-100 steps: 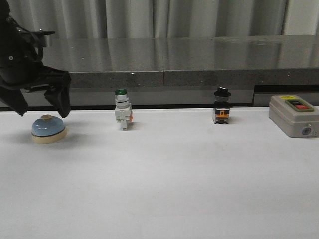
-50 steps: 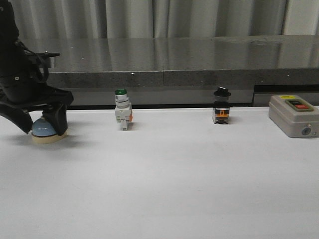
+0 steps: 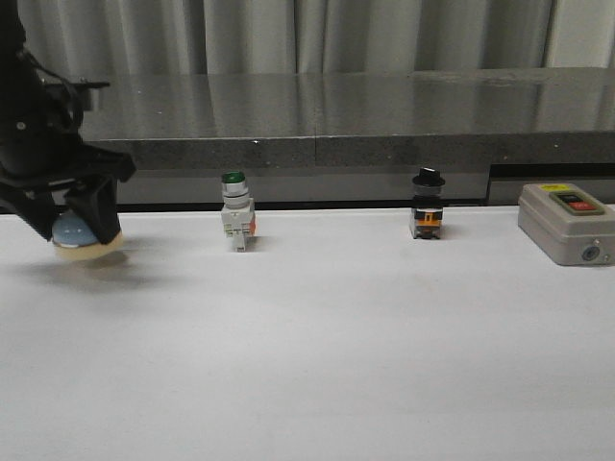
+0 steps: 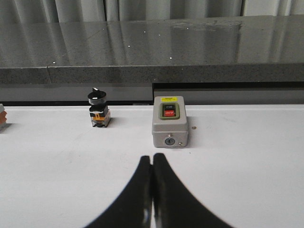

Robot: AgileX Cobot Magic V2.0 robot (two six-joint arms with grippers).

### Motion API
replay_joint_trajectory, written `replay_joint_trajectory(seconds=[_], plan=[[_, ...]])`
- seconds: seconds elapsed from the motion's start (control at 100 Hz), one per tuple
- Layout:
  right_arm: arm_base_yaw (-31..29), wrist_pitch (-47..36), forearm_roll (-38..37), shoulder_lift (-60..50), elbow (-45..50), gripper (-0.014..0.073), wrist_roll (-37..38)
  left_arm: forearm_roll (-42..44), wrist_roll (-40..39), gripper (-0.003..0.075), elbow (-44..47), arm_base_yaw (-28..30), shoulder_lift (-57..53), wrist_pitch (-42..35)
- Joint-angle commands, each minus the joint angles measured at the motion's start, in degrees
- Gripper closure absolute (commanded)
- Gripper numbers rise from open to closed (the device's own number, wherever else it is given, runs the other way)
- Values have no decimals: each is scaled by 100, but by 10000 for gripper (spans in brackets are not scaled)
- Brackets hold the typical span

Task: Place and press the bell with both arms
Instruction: 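Lift the bell with the left gripper and carry it toward table center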

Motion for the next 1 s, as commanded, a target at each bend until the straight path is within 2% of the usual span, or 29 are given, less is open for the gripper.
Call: replay_joint_trajectory(seconds=[0.0,0.27,0.43,0.63,0.8,0.99], plan=[[-41,-526,-39,-87,-78,662,-10,-72,7,521,-171,-220,-687,1],[-41,-526,-39,-87,-78,662,-10,-72,113,521,-171,-1228,-1220,46],[-41,-526,-39,-87,-78,662,-10,-72,148,521,-225,-1889,-985,-3],[-41,-526,-39,-87,-78,662,-10,-72,140,521,-764,-2500,-405,-29],[-41,-526,-39,-87,-78,662,-10,-72,140,521,-1321,-2810,189,29],[-41,-526,-39,-87,-78,662,-10,-26,140,521,-1681,-2858,698,236]])
